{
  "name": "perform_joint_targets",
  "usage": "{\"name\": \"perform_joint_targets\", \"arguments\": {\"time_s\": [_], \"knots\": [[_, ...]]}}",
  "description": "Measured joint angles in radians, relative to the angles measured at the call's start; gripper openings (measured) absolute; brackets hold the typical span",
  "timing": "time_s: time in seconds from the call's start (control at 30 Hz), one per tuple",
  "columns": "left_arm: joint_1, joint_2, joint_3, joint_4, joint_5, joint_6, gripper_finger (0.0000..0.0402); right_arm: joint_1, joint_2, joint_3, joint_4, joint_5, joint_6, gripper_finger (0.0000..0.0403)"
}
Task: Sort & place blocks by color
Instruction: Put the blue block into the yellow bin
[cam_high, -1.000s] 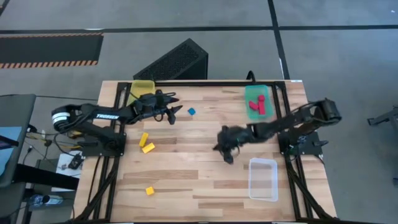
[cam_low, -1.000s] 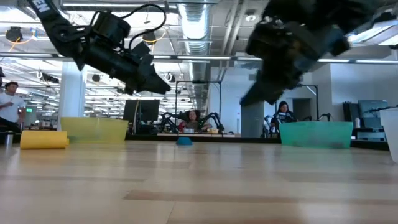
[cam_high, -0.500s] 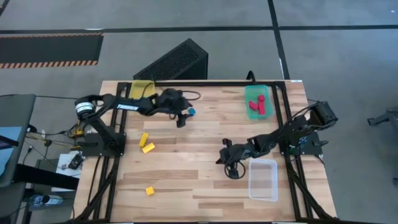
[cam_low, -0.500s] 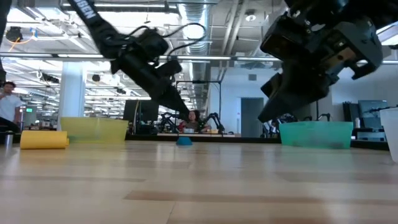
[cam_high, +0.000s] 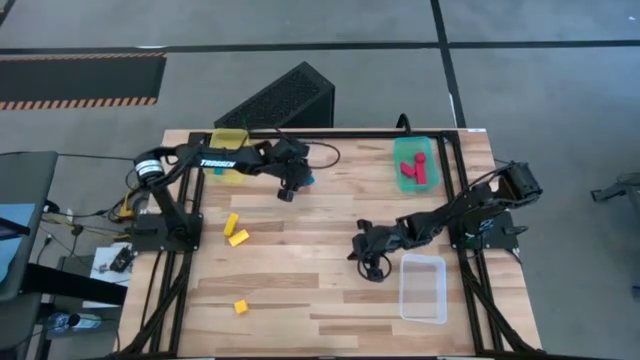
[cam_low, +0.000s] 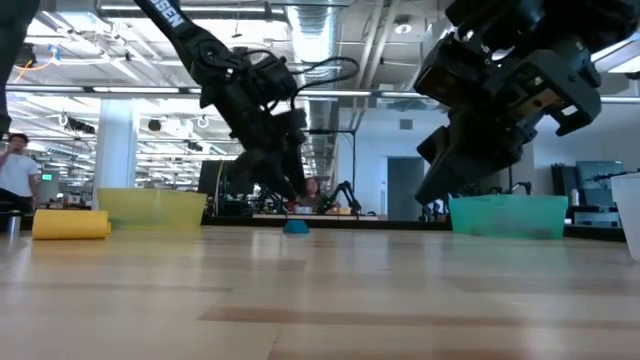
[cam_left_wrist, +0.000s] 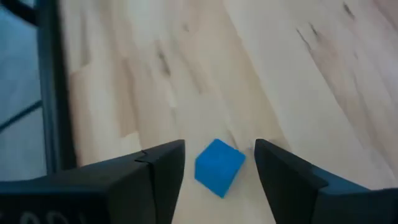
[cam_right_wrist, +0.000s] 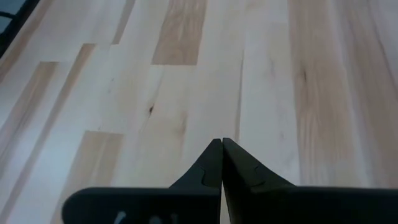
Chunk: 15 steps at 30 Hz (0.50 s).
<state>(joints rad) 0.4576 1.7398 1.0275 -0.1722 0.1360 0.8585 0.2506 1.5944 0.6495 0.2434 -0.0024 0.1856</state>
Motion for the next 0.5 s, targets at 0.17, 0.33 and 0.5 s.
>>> {"name": "perform_joint_targets", "arguments": {"time_s": [0.17, 0.33, 0.5], "knots": [[0.009, 0.063, 0.017, -0.019, -0.062, 0.032, 0.0174, 0.015, 0.000, 0.000, -0.003, -0.001, -0.001, 0.0022], [0.042, 0.134, 0.104, -0.106, -0.080, -0.032, 0.0174, 0.015, 0.000, 0.000, -0.003, -0.002, -0.007, 0.0022], [0.059, 0.190, 0.205, -0.214, -0.051, -0.036, 0.0174, 0.015, 0.000, 0.000, -0.004, -0.002, -0.012, 0.0022]]}}
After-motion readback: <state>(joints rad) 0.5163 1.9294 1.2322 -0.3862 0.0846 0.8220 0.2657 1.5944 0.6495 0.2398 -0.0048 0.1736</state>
